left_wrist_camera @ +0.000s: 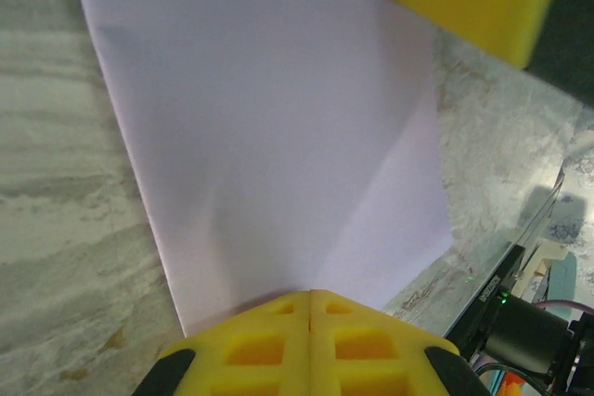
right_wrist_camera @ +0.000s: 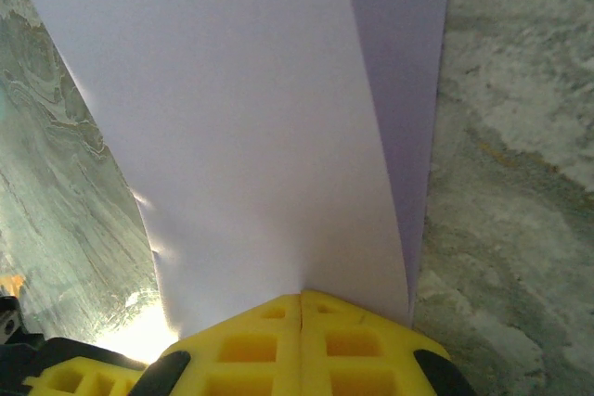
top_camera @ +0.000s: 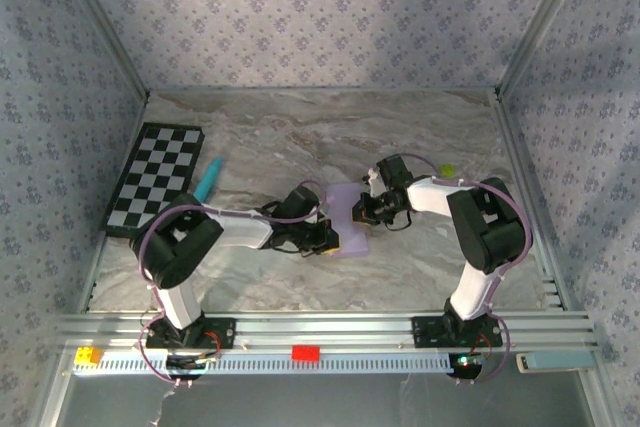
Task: Fold a paper plane with a square sheet of paper (pick it up from the middle)
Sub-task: First fold the square sheet of paper in half at the center of the table.
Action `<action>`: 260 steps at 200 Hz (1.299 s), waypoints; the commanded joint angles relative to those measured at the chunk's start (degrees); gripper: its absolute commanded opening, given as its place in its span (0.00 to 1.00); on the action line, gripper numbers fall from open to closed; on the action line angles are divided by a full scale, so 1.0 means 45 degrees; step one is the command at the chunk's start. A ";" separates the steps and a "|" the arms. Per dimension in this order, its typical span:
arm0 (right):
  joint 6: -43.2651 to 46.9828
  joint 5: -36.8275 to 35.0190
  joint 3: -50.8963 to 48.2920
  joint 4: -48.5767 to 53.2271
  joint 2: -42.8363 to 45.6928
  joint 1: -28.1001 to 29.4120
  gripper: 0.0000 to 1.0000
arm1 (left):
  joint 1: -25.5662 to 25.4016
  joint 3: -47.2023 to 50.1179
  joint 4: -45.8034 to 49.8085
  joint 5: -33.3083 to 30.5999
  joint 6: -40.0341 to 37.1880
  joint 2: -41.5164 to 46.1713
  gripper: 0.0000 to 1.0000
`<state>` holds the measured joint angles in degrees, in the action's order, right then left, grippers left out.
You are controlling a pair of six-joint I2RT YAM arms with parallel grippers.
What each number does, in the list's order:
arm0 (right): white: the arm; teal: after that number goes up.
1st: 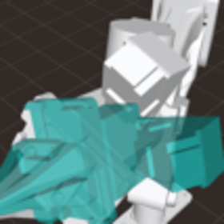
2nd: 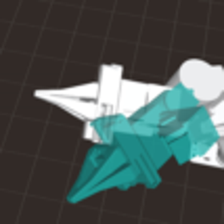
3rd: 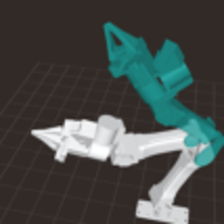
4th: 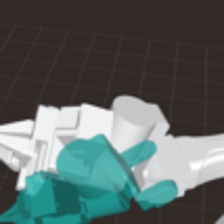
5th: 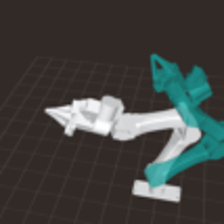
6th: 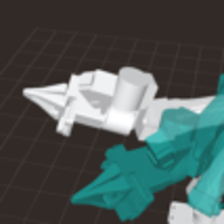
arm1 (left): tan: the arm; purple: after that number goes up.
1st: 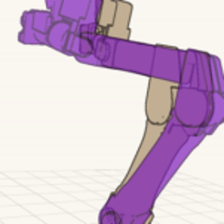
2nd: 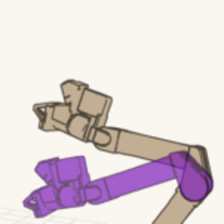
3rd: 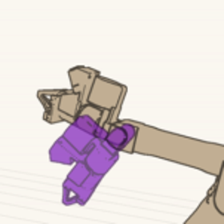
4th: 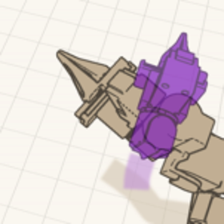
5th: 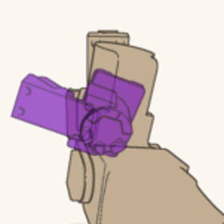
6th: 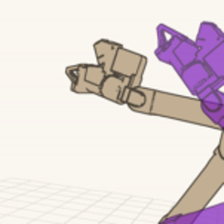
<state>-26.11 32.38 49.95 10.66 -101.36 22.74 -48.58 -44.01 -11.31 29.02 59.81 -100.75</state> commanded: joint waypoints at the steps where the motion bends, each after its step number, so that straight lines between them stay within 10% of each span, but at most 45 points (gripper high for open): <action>1: -0.0057 -0.1590 -0.0691 0.1441 -0.0438 -0.0125 0.00 | -0.0143 0.0424 0.0162 0.0338 0.0153 -0.0035 0.05; 147: 0.0472 -0.1445 -0.0603 0.1698 -0.0385 -0.0178 0.00 | -0.0063 -0.0384 0.2395 -0.0387 -0.1420 0.2133 0.08; 260: 0.0608 -0.1284 -0.0414 0.1870 -0.0542 -0.0190 0.00 | 0.1827 -0.4022 0.2665 -0.0267 -0.2495 -0.1712 0.06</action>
<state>-24.38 32.82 49.87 11.40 -101.23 22.20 -40.56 -59.18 -1.04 28.21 50.96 -106.08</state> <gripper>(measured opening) 0.050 0.065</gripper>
